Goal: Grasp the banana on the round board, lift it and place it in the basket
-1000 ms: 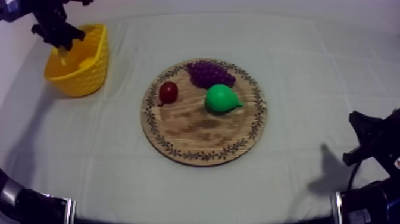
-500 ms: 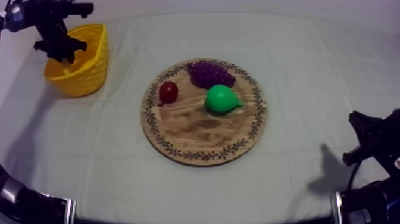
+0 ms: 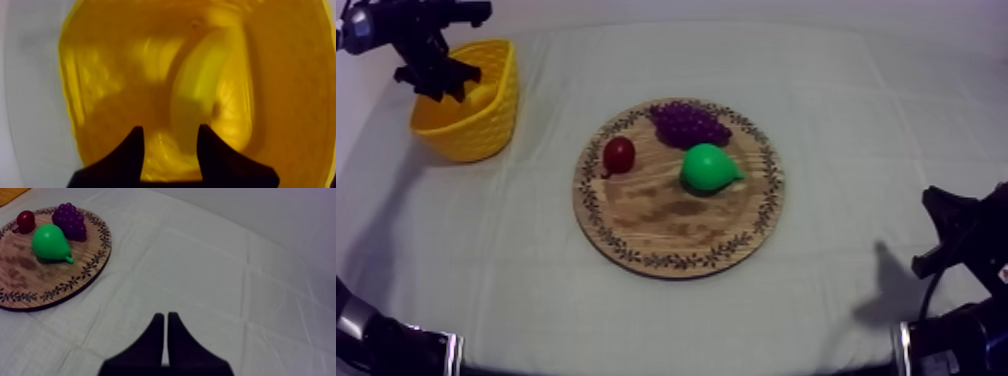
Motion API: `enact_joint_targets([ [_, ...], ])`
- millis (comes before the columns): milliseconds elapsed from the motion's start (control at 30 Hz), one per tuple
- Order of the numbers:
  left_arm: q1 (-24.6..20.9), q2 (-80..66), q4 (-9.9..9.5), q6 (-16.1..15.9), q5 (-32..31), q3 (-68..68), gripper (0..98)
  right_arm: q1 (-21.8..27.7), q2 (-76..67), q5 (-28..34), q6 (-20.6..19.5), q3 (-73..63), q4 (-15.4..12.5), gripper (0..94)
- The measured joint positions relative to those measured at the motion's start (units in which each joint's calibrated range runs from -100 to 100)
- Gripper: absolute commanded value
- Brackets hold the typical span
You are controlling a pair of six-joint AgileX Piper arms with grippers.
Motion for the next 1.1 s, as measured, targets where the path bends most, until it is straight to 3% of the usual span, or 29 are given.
enact_joint_targets([
  [233,0.0,-3.9,0.80,0.0,-5.4,4.6,10.0,0.0,0.0,0.0,0.0,0.0,0.0,0.5],
  [333,0.4,-7.5,1.25,0.2,-8.7,8.3,3.6,0.0,0.0,0.0,0.0,0.0,0.0,0.5],
  [667,3.6,-29.5,2.00,2.9,-22.1,29.2,0.2,0.0,0.0,0.0,0.0,0.0,0.0,0.5],
  [867,6.3,-47.4,2.74,5.7,-25.2,44.3,0.1,0.0,0.0,-0.2,0.0,0.0,0.0,0.5],
  [967,6.2,-56.6,4.64,5.8,-27.9,53.1,0.1,0.0,0.0,0.0,0.0,0.0,0.0,0.5],
  [1100,4.0,-69.7,9.50,3.3,-31.3,64.6,0.1,0.0,0.0,0.0,0.0,0.0,0.0,0.5],
])
